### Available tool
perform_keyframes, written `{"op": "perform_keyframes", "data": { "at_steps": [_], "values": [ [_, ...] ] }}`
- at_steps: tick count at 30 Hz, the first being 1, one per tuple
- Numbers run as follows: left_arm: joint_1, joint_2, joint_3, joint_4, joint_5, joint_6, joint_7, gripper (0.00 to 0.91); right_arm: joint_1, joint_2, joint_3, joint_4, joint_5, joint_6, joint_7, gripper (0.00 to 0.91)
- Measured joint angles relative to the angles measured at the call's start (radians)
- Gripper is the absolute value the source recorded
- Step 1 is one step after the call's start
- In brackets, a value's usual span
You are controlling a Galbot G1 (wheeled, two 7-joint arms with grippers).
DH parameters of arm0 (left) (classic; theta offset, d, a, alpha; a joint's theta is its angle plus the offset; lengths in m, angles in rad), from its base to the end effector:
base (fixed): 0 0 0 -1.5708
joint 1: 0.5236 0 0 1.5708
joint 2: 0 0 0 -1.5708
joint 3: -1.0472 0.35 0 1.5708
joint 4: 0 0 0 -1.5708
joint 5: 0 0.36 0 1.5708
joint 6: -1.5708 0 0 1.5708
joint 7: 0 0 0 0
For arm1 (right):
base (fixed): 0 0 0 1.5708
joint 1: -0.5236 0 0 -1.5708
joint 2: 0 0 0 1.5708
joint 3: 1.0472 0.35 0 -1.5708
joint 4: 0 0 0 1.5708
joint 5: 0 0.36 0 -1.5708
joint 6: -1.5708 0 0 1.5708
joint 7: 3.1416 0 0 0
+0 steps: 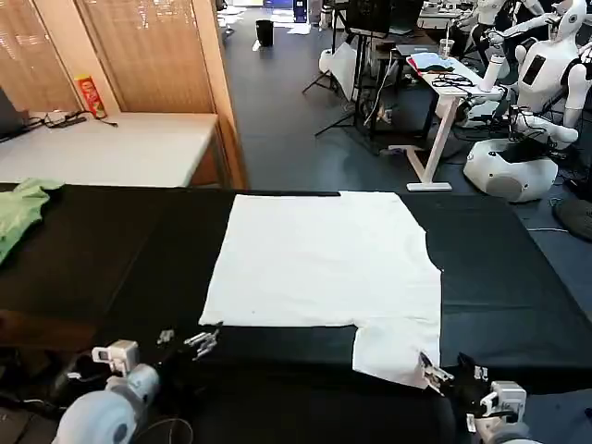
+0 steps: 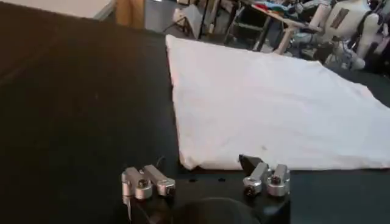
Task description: Fold and organize the clothes.
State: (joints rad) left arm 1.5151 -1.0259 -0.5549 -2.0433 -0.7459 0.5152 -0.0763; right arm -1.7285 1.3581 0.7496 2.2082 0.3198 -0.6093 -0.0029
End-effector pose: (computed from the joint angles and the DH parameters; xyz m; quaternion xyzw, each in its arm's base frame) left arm 0.2165 0.1051 -0.2820 -0.0946 -0.9499 0.0799 0.2871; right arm 0.1441 -0.0920 -0.2700 -0.0205 -0.9519 -0.0149 0.3053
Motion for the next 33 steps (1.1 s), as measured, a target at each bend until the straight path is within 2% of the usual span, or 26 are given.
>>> {"op": "perform_keyframes", "data": {
  "at_steps": [1, 11, 18, 24, 29, 33],
  "values": [
    [-0.001, 0.000, 0.000, 0.005, 0.000, -0.001, 0.000, 0.000, -0.001, 0.000, -0.001, 0.000, -0.001, 0.000, 0.000, 0.049],
    [0.015, -0.009, 0.009, -0.010, -0.002, -0.009, 0.015, 0.000, -0.014, 0.005, 0.008, 0.018, -0.004, 0.000, 0.019, 0.029],
    [0.046, -0.010, -0.012, -0.050, 0.020, -0.020, 0.004, 0.000, -0.069, 0.026, 0.027, 0.096, -0.023, -0.039, 0.030, 0.020],
    [0.112, 0.002, -0.059, -0.109, 0.017, -0.021, -0.006, 0.000, -0.102, 0.030, 0.030, 0.150, -0.025, -0.044, 0.033, 0.020],
    [0.138, 0.005, -0.078, -0.145, -0.012, -0.037, -0.022, 0.000, -0.070, 0.010, 0.044, 0.138, 0.031, 0.018, 0.024, 0.020],
    [0.096, -0.018, -0.059, -0.132, -0.026, -0.082, -0.035, 0.000, 0.020, -0.021, 0.030, 0.078, 0.069, 0.071, 0.024, 0.020]
  ]
}}
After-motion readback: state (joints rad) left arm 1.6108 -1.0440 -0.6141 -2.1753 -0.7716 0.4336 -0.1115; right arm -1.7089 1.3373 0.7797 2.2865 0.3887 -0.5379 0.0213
